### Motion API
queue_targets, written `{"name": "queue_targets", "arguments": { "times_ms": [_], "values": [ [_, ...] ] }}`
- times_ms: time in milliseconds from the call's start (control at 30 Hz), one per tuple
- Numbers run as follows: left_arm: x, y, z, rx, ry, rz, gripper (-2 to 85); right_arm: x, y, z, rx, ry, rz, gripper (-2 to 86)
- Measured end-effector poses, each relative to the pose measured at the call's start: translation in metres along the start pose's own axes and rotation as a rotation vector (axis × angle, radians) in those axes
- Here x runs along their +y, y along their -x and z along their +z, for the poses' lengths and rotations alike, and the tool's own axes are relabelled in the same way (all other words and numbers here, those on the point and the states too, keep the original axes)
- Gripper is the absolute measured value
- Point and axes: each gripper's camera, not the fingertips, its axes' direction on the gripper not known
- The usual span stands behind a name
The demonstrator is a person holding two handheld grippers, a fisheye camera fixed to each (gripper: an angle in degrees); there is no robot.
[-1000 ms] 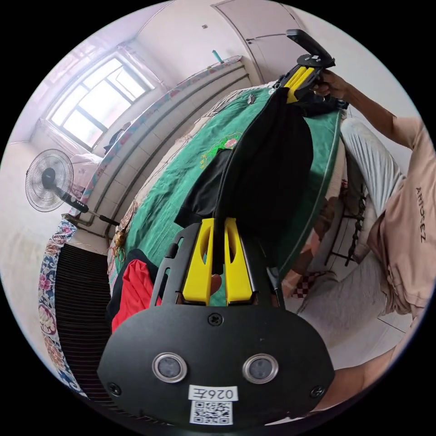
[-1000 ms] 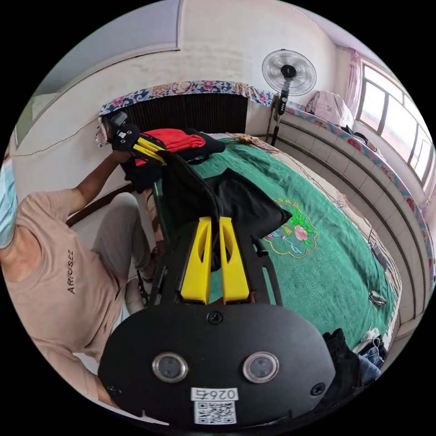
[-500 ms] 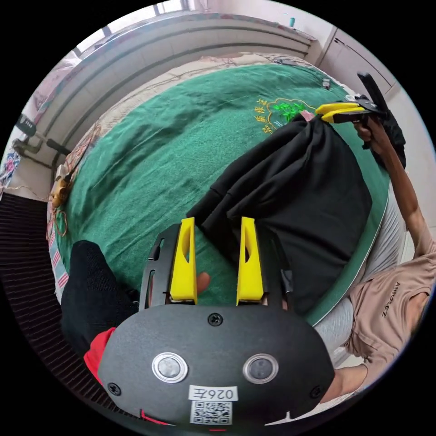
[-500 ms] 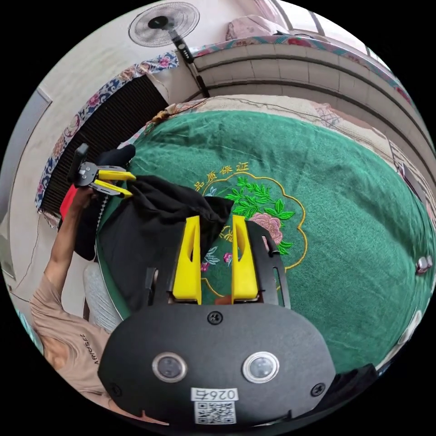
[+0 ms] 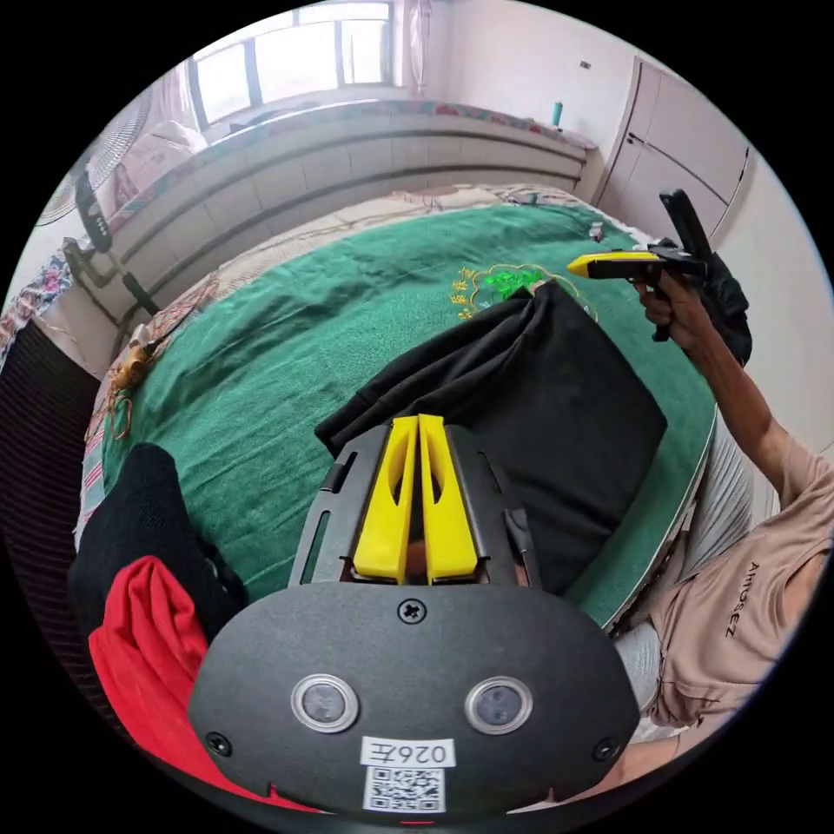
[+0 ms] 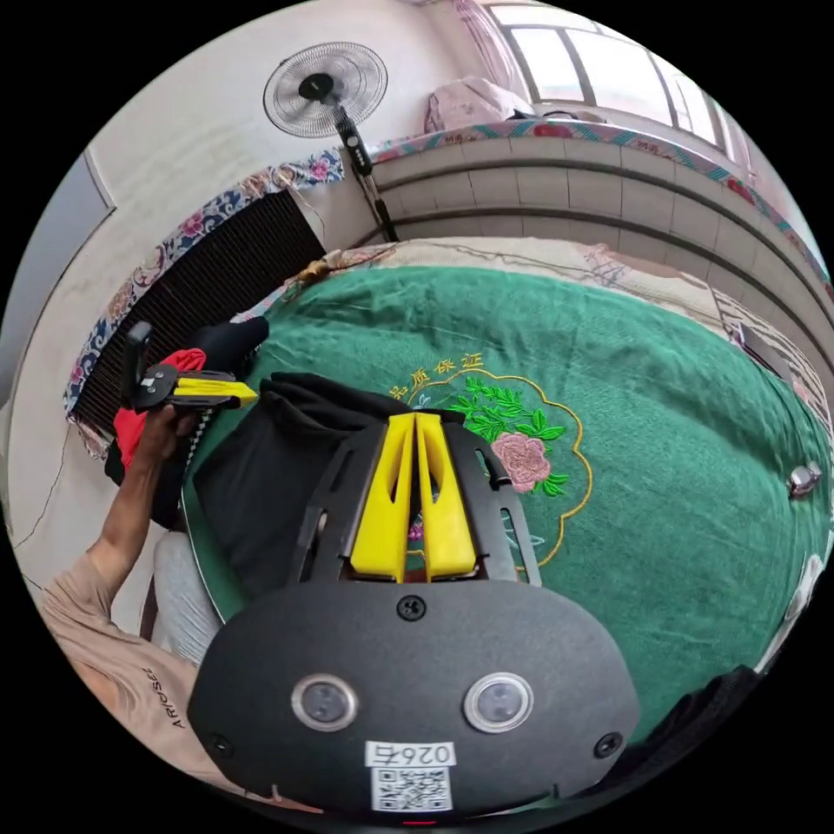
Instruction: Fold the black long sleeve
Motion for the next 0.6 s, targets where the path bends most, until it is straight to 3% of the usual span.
{"name": "queue_targets", "arguments": {
  "times_ms": [167, 233, 267, 300, 400, 467, 533, 600],
  "values": [
    [0.101, -0.014, -0.025, -0.036, -0.048, -0.099, 8.5, 0.085, 0.002, -0.023, -0.186, 0.094, 0.040, 7.4],
    [0.109, -0.006, -0.005, 0.038, -0.007, -0.133, 10.6, 0.110, 0.002, -0.012, -0.222, 0.145, 0.090, 9.1],
    [0.101, 0.000, 0.015, 0.111, 0.074, -0.101, 9.9, 0.117, 0.001, 0.000, -0.261, 0.168, 0.126, 9.7],
    [0.092, 0.008, 0.030, 0.129, 0.179, -0.045, 8.1, 0.114, 0.003, 0.012, -0.335, 0.207, 0.097, 3.8],
    [0.104, 0.041, 0.019, 0.271, 0.124, -0.121, 3.5, 0.098, -0.002, 0.009, -0.193, 0.212, 0.038, -0.5],
    [0.116, 0.045, 0.010, 0.277, 0.114, -0.137, 2.8, 0.105, -0.025, 0.018, -0.296, 0.250, 0.116, -0.8],
    [0.124, 0.040, -0.011, 0.198, 0.047, -0.160, 2.7, 0.112, -0.036, 0.018, -0.300, 0.236, 0.164, -0.9],
    [0.123, 0.014, -0.051, 0.000, -0.136, -0.120, 0.5, 0.113, -0.029, 0.004, -0.191, 0.190, 0.134, -1.0]
  ]
}}
